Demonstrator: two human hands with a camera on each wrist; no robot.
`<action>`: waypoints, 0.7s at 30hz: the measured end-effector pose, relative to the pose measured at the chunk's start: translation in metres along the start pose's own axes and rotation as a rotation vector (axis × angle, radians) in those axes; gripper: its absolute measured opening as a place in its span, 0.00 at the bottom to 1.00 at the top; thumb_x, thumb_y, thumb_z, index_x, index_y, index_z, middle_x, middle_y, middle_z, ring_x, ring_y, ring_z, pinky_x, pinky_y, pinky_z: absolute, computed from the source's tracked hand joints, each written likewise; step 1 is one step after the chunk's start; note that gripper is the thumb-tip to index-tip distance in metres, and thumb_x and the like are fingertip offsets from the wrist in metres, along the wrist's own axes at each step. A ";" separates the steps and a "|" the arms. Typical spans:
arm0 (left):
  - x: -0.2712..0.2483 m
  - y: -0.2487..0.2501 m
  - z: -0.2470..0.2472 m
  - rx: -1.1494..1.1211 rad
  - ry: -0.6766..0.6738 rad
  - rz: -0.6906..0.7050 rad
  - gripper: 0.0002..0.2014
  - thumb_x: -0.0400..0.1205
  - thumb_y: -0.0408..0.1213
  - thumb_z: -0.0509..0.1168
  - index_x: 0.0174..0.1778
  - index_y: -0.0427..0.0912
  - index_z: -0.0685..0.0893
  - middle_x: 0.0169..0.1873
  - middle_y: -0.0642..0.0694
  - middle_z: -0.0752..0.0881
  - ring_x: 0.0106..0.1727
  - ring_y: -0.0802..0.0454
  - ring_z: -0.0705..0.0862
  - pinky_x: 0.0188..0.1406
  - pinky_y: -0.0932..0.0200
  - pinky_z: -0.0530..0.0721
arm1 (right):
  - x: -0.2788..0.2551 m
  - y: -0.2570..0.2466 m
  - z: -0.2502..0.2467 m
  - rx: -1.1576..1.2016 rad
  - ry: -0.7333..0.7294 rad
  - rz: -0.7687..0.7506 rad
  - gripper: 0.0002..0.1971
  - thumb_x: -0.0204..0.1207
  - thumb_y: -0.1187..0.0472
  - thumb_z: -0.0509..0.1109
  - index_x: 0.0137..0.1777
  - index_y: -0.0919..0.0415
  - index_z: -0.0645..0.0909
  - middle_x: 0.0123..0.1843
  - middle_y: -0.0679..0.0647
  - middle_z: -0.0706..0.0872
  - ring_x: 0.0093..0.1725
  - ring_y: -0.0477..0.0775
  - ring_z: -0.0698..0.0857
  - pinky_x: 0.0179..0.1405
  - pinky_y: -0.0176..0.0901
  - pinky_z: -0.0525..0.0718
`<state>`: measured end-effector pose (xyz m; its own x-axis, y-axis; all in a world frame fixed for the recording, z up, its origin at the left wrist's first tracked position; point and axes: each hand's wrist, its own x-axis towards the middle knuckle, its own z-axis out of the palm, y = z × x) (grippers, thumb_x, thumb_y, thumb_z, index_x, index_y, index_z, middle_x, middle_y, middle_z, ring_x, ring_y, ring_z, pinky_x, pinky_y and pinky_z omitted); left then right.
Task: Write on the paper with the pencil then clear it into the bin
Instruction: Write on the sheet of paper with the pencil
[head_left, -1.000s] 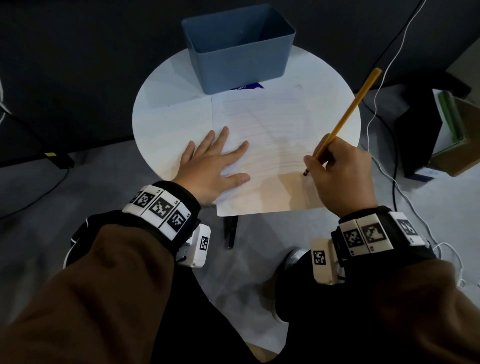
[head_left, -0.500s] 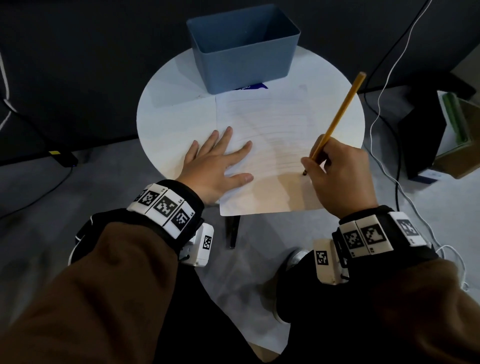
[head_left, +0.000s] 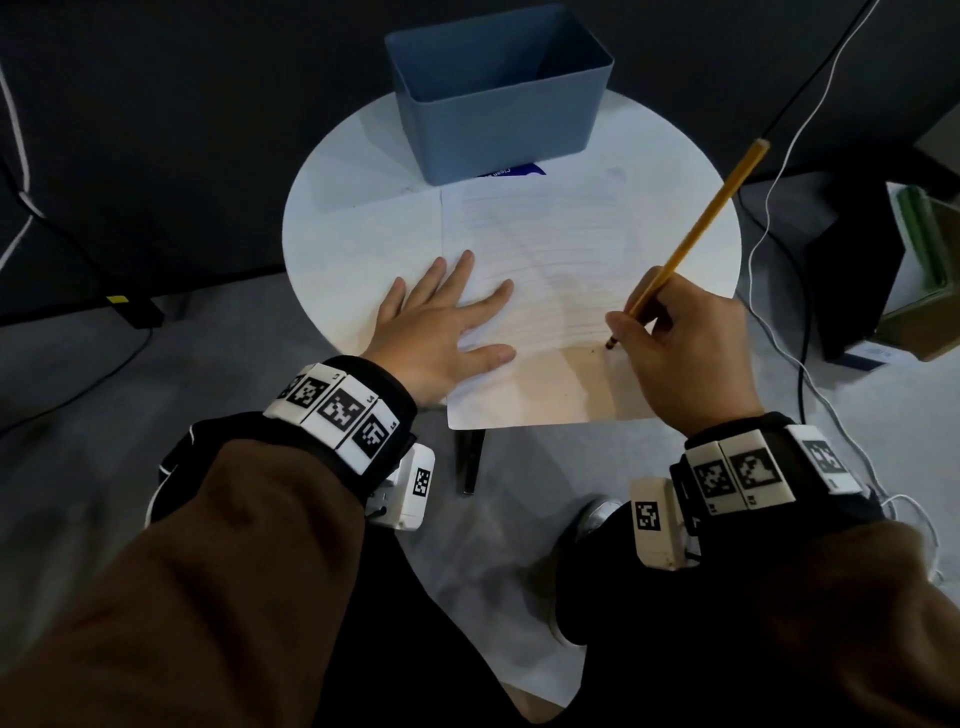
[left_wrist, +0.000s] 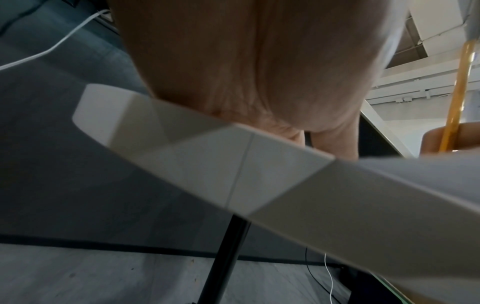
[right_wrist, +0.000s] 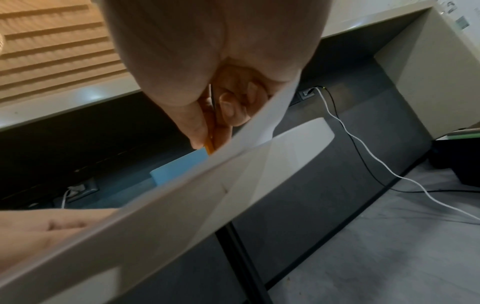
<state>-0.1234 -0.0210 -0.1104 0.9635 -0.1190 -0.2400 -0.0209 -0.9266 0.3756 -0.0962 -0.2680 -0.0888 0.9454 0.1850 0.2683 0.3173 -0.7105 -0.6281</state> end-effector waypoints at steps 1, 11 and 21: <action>0.000 0.000 0.000 0.003 -0.001 -0.001 0.33 0.83 0.69 0.54 0.83 0.75 0.48 0.86 0.59 0.34 0.86 0.58 0.32 0.84 0.45 0.32 | 0.000 -0.003 0.003 0.023 -0.010 -0.008 0.08 0.80 0.59 0.76 0.41 0.56 0.80 0.33 0.40 0.84 0.28 0.42 0.79 0.34 0.43 0.79; 0.001 0.001 -0.001 0.022 -0.011 -0.008 0.33 0.83 0.68 0.53 0.83 0.75 0.47 0.86 0.59 0.34 0.86 0.57 0.32 0.84 0.44 0.32 | -0.002 -0.002 -0.004 0.025 -0.051 -0.037 0.08 0.80 0.59 0.76 0.42 0.56 0.81 0.31 0.36 0.83 0.29 0.48 0.82 0.34 0.42 0.83; 0.000 0.000 -0.002 0.021 -0.015 -0.009 0.33 0.83 0.68 0.53 0.84 0.75 0.47 0.86 0.58 0.34 0.86 0.57 0.31 0.84 0.44 0.32 | -0.002 -0.006 -0.004 -0.006 -0.126 -0.049 0.05 0.80 0.61 0.75 0.44 0.56 0.83 0.35 0.35 0.85 0.33 0.47 0.82 0.33 0.29 0.78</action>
<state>-0.1224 -0.0207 -0.1086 0.9595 -0.1157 -0.2569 -0.0178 -0.9349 0.3546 -0.1005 -0.2667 -0.0823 0.9307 0.3031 0.2049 0.3635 -0.7021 -0.6122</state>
